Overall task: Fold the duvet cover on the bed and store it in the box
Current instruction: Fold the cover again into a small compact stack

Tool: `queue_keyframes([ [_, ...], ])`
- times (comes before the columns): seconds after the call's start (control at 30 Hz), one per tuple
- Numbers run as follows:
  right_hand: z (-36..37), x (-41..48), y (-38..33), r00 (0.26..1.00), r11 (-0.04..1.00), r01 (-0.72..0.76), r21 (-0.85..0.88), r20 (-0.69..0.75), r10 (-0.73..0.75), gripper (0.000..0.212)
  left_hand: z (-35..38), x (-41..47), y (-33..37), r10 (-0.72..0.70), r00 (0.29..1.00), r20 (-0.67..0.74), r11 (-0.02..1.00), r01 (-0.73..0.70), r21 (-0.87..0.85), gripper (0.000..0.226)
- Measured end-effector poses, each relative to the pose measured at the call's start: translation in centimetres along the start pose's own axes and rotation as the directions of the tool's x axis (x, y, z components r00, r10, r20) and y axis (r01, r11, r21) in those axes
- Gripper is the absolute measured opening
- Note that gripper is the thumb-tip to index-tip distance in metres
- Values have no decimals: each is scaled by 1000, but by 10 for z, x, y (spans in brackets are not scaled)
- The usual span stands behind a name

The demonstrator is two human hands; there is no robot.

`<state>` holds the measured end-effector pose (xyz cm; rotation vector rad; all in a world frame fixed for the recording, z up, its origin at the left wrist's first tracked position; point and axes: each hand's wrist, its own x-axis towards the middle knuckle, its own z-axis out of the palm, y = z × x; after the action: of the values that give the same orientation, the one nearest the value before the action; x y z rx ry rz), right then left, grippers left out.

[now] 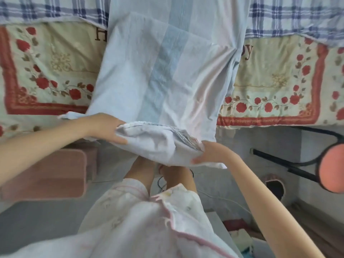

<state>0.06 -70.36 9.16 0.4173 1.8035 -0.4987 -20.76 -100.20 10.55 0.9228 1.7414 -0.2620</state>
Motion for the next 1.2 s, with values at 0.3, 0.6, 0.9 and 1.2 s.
queue_keyframes([
  [0.3, 40, -75, -30, 841, 882, 54, -468, 498, 212, 47, 51, -56, 69, -163, 911, 379, 947, 37, 319, 17],
  [0.6, 15, -226, 17, 914, 992, -83, -94, 390, 114, 35, 36, -174, 75, 13, 879, 477, 942, 150, -302, 37],
  [0.9, -48, -297, 37, 994, 996, -6, 88, -105, 15, 45, -33, -293, 140, -83, 997, 2, 776, 66, -627, 56],
  [1.2, -173, -546, -33, 23, 849, 527, 49, -999, 44, 9, -167, -477, 201, -373, 8, -928, 850, -398, -345, 14],
])
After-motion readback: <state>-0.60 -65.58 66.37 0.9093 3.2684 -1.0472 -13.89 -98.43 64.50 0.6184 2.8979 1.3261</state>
